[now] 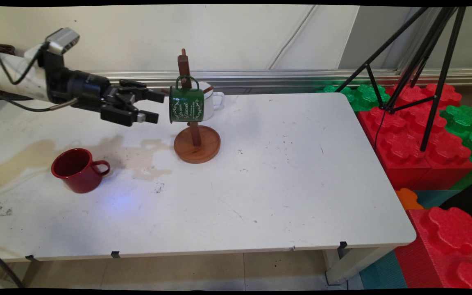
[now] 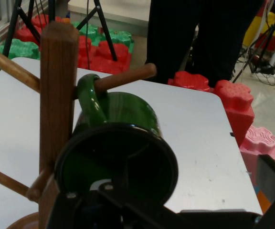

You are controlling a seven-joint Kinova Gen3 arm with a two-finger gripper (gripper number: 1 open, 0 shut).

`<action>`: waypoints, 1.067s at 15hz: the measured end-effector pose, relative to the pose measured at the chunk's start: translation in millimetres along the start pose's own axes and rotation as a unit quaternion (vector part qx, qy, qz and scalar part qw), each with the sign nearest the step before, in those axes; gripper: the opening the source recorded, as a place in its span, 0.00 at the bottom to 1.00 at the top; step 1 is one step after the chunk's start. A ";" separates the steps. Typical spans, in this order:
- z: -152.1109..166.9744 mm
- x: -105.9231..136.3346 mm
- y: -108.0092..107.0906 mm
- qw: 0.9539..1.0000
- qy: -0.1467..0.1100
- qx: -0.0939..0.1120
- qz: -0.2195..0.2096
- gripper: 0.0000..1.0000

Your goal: Pick up the green mug from the rack

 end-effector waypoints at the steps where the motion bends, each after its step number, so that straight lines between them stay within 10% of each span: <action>1: 3.5 -0.5 -1.4 1.000 0.001 0.001 -0.003 1.00; 16: 36.7 -10.6 -8.2 0.999 0.009 0.010 -0.039 1.00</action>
